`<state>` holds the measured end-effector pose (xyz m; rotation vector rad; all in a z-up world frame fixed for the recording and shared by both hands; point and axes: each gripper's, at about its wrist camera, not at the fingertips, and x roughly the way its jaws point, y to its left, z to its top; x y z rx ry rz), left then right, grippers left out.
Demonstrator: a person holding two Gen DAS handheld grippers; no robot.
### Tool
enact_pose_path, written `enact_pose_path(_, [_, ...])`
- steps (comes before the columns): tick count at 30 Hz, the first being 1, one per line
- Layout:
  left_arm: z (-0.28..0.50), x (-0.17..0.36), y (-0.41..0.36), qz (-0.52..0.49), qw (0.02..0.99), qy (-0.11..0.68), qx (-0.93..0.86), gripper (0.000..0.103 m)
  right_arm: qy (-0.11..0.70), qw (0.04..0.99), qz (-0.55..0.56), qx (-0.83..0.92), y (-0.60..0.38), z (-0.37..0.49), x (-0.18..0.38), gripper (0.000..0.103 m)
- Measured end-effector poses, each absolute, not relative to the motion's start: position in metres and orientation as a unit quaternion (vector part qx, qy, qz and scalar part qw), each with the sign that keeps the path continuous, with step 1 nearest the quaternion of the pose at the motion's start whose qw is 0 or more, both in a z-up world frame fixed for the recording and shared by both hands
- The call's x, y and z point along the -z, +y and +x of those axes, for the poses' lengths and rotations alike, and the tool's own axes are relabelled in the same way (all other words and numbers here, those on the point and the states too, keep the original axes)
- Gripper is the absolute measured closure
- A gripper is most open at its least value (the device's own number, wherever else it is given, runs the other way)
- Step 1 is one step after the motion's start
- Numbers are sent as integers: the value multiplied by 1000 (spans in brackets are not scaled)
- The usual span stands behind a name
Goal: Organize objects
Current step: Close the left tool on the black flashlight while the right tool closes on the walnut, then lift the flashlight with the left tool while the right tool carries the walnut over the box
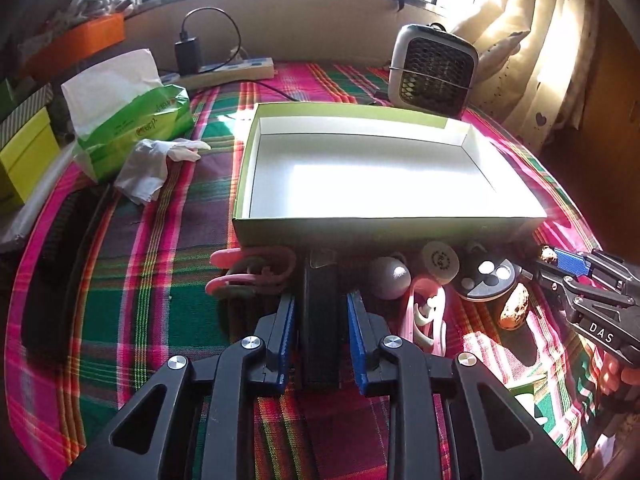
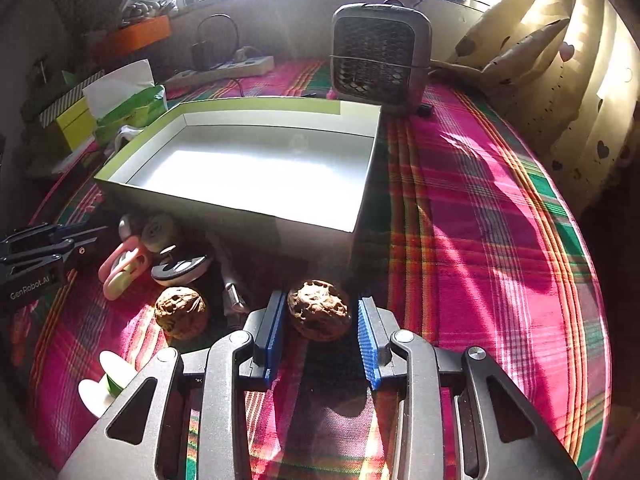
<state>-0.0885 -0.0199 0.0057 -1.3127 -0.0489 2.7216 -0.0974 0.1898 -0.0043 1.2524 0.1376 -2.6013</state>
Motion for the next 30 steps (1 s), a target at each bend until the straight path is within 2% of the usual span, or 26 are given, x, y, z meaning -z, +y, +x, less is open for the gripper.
enact_pose_path(14, [-84, -21, -19, -426, 76, -18, -901, 81, 33, 127, 427, 895, 188, -93, -4, 69])
enact_pose_path(30, [-110, -49, -20, -412, 94, -25, -906, 82, 32, 129, 389, 912, 174, -112, -43, 69])
